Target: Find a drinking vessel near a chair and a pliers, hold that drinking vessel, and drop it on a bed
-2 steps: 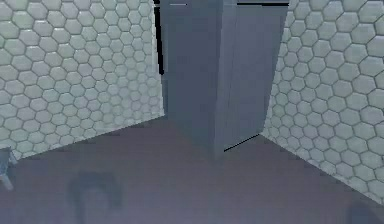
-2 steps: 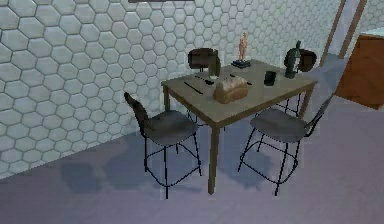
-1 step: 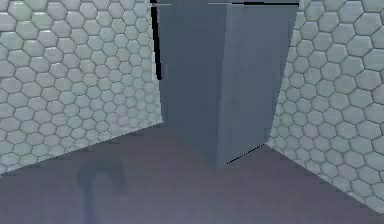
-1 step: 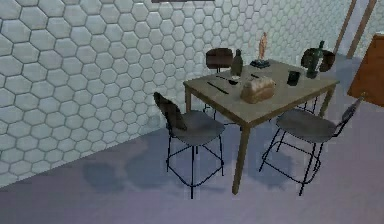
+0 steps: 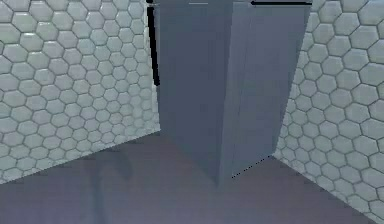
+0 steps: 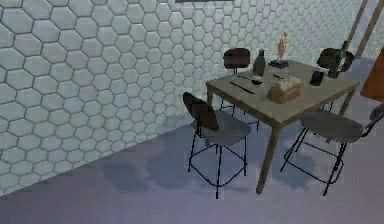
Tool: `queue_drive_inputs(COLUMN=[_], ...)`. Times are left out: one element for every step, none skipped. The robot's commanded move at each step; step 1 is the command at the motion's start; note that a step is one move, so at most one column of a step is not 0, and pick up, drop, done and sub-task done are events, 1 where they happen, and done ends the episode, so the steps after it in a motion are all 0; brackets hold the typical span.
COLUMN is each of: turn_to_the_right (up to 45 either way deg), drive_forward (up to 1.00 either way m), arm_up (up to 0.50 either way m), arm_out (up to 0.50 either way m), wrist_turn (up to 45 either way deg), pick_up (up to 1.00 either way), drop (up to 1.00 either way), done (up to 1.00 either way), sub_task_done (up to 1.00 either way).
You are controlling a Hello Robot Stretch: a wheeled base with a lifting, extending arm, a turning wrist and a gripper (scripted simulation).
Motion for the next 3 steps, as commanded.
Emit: queue_drive_inputs(turn_to_the_right=[45.0, 18.0, 0.0], drive_forward=[0.0, 0.0, 1.0], arm_up=[0.0, 0.0, 0.0], arm_out=[0.0, 0.0, 0.0], wrist_turn=[0.0, 0.0, 0.0], pick_up=[0.0, 0.0, 0.0], drop=[0.0, 0.0, 0.0], done=[0.0, 0.0, 0.0], sub_task_done=[0.0, 0.0, 0.0])
